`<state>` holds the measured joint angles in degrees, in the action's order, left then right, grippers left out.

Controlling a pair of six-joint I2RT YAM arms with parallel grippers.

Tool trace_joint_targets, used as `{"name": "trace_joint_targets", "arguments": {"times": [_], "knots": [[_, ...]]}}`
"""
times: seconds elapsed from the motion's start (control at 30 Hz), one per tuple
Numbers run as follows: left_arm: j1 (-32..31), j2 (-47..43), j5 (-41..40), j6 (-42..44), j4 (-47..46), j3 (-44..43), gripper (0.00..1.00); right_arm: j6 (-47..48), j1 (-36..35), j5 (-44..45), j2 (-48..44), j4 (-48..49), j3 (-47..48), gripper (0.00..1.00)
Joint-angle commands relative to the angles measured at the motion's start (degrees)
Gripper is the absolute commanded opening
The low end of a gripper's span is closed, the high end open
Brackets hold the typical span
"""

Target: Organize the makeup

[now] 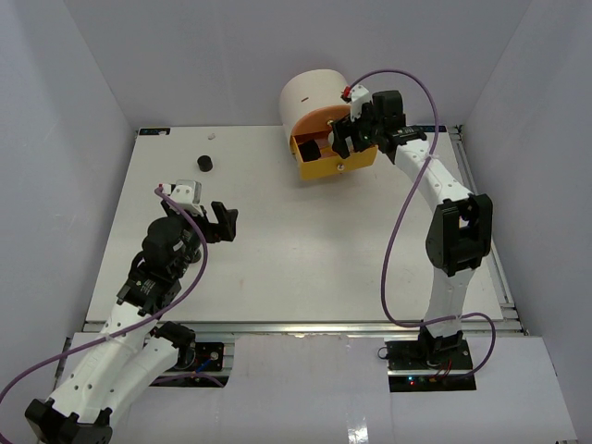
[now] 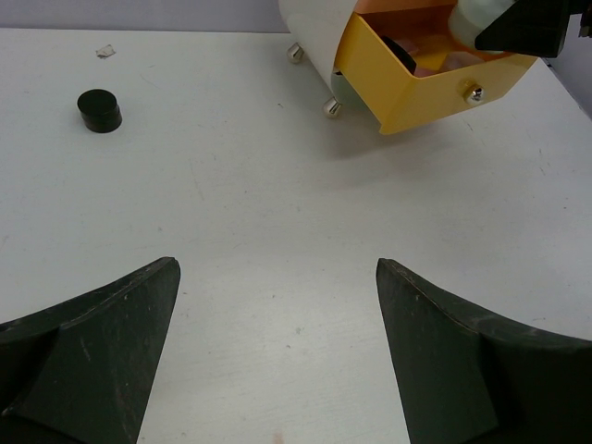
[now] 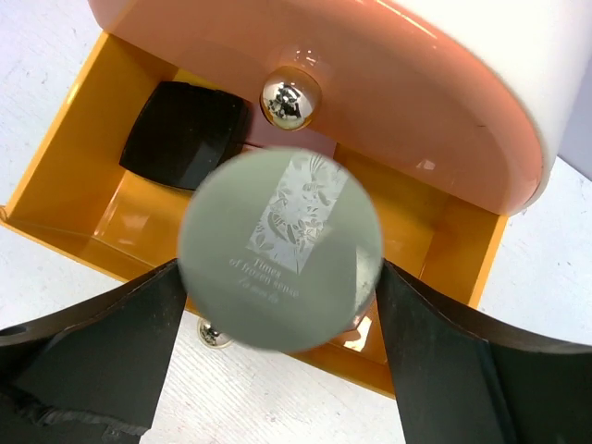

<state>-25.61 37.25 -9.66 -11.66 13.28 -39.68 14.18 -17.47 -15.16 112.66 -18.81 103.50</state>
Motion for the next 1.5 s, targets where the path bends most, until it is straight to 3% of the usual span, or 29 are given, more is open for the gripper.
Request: {"name": "trace_joint_targets", "arguments": {"times": [0.0, 0.1, 0.2, 0.3, 0.37, 0.43, 0.5, 0.57, 0.7, 1.07, 1.47], "knots": [[0.4, 0.3, 1.5, -0.2, -1.1, 0.8, 0.98, 1.4, 0.2, -1.9, -6.1, 1.9, 1.0, 0.93], [0.4, 0.4, 1.7, -0.3, -1.1, 0.8, 0.98, 3.0, 0.2, -4.6, -8.3, 1.6, -0.3, 0.95], [0.5, 0.5, 1.7, -0.2, -1.1, 0.7, 0.98, 11.6, 0.2, -15.3, -11.6, -0.5, -4.2, 0.94], [0.5, 0.5, 1.9, -0.2, -1.1, 0.8, 0.98, 28.4, 0.2, -27.9, -16.4, -3.7, -10.4, 0.87], [0.5, 0.5, 2.0, -0.3, -1.1, 0.8, 0.98, 43.2, 0.2, -33.8, -18.7, -9.0, -15.0, 0.76], [0.5, 0.5, 2.1, -0.3, -1.1, 0.8, 0.98, 57.5, 0.2, -33.9, -19.7, -14.6, -17.8, 0.51], [0.5, 0.6, 2.2, -0.2, -1.1, 0.8, 0.98, 63.8, 0.2, -30.1, -19.6, -18.0, -19.6, 0.36], [0.5, 0.5, 2.3, -0.2, -1.1, 0.7, 0.98, 69.0, 0.2, -25.1, -18.2, -20.9, -19.3, 0.26], [0.5, 0.6, 2.2, -0.3, -1.1, 0.8, 0.98, 73.7, 0.2, -17.3, -14.0, -21.7, -18.6, 0.16], [0.9, 0.5, 2.2, -0.2, -1.3, 0.8, 0.98, 70.0, -0.9, -7.4, 0.3, -15.0, -8.4, 0.13], [1.9, 1.0, 2.7, -0.2, -1.4, 0.7, 0.98, 48.3, -4.6, 0.4, 8.3, 5.2, 1.7, 0.23]]}}
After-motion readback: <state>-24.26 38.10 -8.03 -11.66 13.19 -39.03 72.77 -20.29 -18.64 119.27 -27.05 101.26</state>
